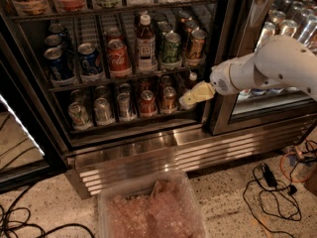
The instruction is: Pick orange can from middle shelf of fridge
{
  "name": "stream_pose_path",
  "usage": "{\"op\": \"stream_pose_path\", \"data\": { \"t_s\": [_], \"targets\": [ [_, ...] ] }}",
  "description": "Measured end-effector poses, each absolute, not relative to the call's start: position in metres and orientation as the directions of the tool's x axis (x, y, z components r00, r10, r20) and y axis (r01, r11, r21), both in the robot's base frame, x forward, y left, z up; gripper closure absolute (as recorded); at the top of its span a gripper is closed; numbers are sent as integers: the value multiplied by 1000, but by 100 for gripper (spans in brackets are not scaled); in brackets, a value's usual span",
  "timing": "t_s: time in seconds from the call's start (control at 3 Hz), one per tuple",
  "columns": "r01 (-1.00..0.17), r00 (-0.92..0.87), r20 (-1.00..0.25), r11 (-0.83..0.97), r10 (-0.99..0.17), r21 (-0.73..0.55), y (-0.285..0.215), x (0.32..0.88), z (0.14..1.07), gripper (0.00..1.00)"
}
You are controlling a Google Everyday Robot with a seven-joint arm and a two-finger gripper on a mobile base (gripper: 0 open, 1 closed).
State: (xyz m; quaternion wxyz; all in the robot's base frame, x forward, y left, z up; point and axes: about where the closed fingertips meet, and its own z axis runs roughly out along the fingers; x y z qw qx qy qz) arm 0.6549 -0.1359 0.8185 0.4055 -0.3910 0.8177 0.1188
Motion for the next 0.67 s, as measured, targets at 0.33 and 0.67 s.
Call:
{"op": "stream_pose_path", "data": {
  "t_s": [0.33,0.67],
  "targets": [
    [-724,-343,-800,681,-492,-108,-121,675,807,0],
    [-731,-281,-842,672,-460,-123,-106,695,800,0]
  ]
}}
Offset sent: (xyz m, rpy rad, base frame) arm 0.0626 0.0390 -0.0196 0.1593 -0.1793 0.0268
